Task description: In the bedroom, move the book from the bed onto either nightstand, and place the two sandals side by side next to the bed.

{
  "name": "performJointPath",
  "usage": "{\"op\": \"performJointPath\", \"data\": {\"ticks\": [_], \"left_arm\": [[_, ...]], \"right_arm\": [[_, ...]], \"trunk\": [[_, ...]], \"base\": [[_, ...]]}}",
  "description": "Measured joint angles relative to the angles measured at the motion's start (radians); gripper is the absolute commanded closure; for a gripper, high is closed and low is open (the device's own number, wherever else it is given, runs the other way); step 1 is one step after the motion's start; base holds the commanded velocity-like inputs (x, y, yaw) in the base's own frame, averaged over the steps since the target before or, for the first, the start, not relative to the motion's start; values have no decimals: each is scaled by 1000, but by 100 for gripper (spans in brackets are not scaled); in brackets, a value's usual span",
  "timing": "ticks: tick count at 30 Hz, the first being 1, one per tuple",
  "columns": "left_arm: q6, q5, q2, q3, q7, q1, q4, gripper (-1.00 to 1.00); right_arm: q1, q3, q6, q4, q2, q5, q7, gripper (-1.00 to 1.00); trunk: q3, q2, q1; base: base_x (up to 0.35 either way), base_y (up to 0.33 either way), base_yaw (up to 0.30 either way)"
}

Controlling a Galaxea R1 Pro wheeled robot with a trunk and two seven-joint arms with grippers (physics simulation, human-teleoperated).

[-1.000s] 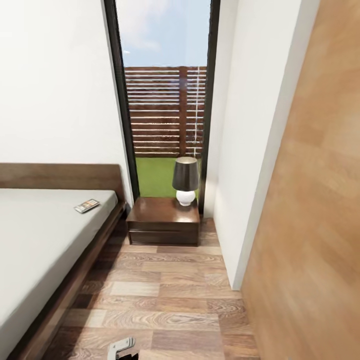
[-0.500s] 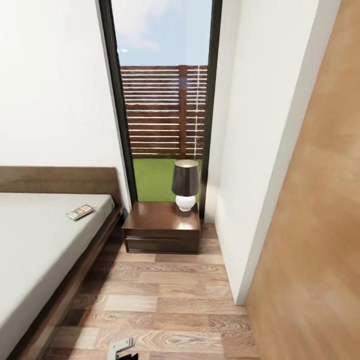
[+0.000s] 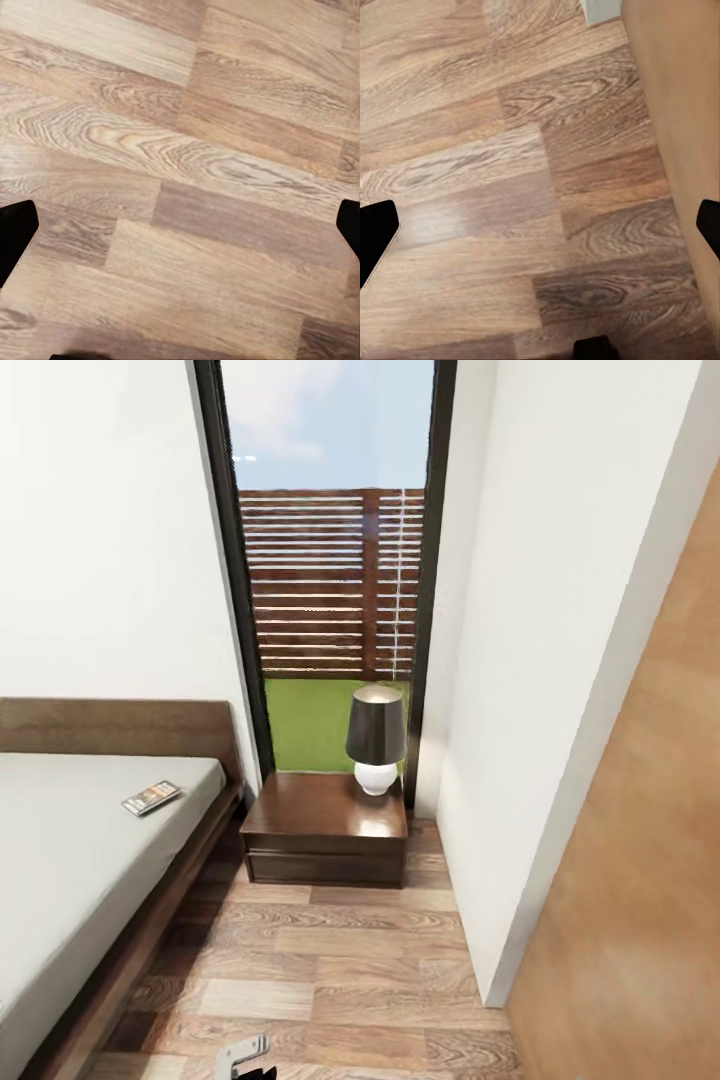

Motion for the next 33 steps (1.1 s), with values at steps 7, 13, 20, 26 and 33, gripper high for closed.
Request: {"op": "performJointPath", "data": {"ticks": [7, 13, 20, 26, 33], "left_arm": [[0, 0, 0, 0, 0, 0, 0, -100], [0, 0, 0, 0, 0, 0, 0, -100], [0, 0, 0, 0, 0, 0, 0, -100], [0, 0, 0, 0, 0, 0, 0, -100], [0, 0, 0, 0, 0, 0, 0, -100]], "right_arm": [[0, 0, 0, 0, 0, 0, 0, -100], [0, 0, 0, 0, 0, 0, -1, -100], [0, 0, 0, 0, 0, 0, 0, -100], [0, 0, 0, 0, 0, 0, 0, -100], [0, 0, 0, 0, 0, 0, 0, -100]], "trunk": [[0, 0, 0], [0, 0, 0], [0, 0, 0], [0, 0, 0], [0, 0, 0]], "base": [[301, 0, 172], [301, 0, 16], [301, 0, 1], [301, 0, 0], [301, 0, 0]]}}
